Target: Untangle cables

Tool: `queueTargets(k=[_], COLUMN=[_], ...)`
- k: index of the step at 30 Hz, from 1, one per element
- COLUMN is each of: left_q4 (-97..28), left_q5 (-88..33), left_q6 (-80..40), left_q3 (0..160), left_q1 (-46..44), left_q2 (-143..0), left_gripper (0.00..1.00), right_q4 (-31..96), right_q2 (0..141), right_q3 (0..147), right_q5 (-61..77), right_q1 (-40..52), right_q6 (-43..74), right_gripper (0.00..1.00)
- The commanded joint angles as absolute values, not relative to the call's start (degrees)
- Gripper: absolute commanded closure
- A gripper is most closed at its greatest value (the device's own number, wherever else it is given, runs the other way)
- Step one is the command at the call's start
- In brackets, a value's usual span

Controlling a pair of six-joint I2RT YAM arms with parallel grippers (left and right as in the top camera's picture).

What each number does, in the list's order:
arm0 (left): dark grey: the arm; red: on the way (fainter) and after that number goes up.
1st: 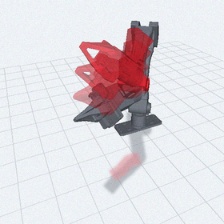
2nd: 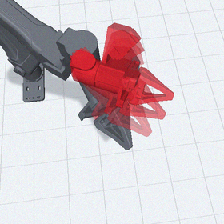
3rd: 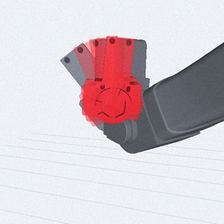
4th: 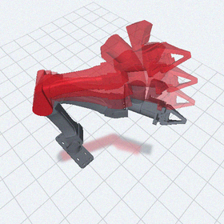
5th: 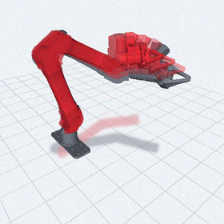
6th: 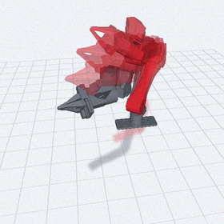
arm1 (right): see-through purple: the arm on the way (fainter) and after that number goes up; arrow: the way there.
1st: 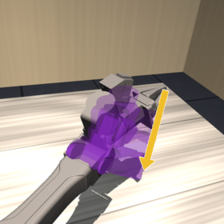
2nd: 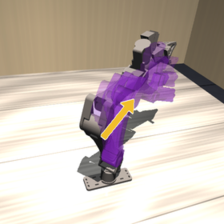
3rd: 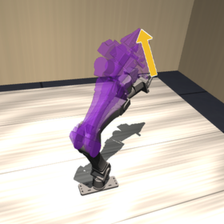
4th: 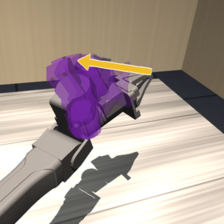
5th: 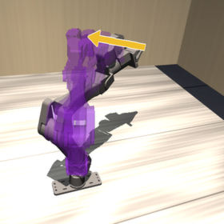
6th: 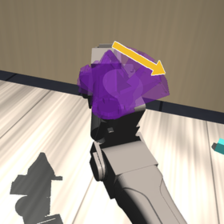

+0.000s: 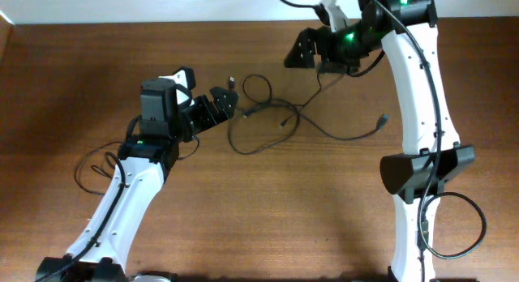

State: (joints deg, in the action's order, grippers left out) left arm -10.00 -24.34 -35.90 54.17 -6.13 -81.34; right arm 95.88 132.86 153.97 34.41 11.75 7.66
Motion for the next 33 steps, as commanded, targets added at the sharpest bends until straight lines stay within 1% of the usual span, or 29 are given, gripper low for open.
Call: queueTargets(k=[1, 2, 4, 5, 6, 9, 12, 16, 19, 21, 22, 23, 24, 25, 26, 30, 33], left_q4=[-9.9, -9.9, -9.9, -9.9, -10.1, -10.1, -10.2, -11.0, -12.3, -12.2, -12.2, -12.2, -12.3, -12.3, -12.5, -11.4, -9.8], left_q5=[-23.7, -23.7, -23.7, -23.7, -23.7, -23.7, -23.7, -23.7, -23.5, -23.5, -23.5, -23.5, -23.5, -23.5, -23.5, -26.2, -26.1], left_q6=[-36.6, -36.6, -36.6, -36.6, -36.6, -36.6, -36.6, -36.6, -36.6, -36.6, -36.6, -36.6, -36.6, -36.6, -36.6, -35.0, -35.2], left_q3=[54.5, 54.5, 54.5, 54.5, 54.5, 54.5, 54.5, 54.5, 54.5, 54.5, 54.5, 54.5, 54.5, 54.5, 54.5, 54.5, 54.5], left_q1=[-5.5, -5.5, -5.5, -5.5, -5.5, -5.5, -5.5, -5.5, -5.5, -5.5, -5.5, -5.5, -5.5, -5.5, -5.5, -6.9, -11.0], left_q2=[-81.4, -81.4, -81.4, -81.4, -81.4, -81.4, -81.4, -81.4, -81.4, -81.4, -81.4, -81.4, -81.4, -81.4, -81.4, -81.4, -81.4], left_gripper=[0.01, 0.01, 0.01, 0.01, 0.01, 0.01, 0.01, 0.01, 0.01, 0.01, 0.01, 0.01, 0.01, 0.01, 0.01, 0.01, 0.01], right_q4=[97.3, 97.3, 97.3, 97.3, 97.4, 97.4, 97.4, 97.4, 97.4, 97.4, 97.4, 97.2, 96.6, 96.8, 97.1, 97.4, 97.4], right_q2=[132.7, 132.7, 132.8, 132.8, 132.8, 132.2, 132.1, 129.5, 121.6, 117.6, 117.0, 117.1, 117.3, 117.4, 117.4, 114.8, 108.6], right_q3=[148.8, 146.9, 140.9, 137.1, 134.1, 126.4, 115.5, 112.2, 112.2, 110.3, 107.0, 102.8, 97.2, 93.1, 91.6, 97.4, 104.9], right_q5=[13.3, 13.2, 12.5, 9.6, 7.6, 7.6, 6.9, 8.0, 9.8, 9.8, 10.8, 16.3, 24.4, 26.3, 25.1, 9.8, 9.6], right_q1=[14.2, 15.1, 16.9, 17.3, 17.3, 17.3, 17.3, 17.4, 17.7, 17.7, 17.7, 18.2, 18.9, 19.6, 19.8, 17.7, 13.3], right_q6=[9.4, 7.2, 6.9, 6.3, 6.4, 6.3, 6.5, 7.9, 7.2, 4.4, 4.9, 2.7, -3.6, -6.2, -5.9, 7.9, 10.5], right_gripper=[0.02, 0.02, 0.02, 0.02, 0.02, 0.02, 0.02, 0.02, 0.02, 0.02, 0.02, 0.02, 0.02, 0.02, 0.01, 0.02, 0.01])
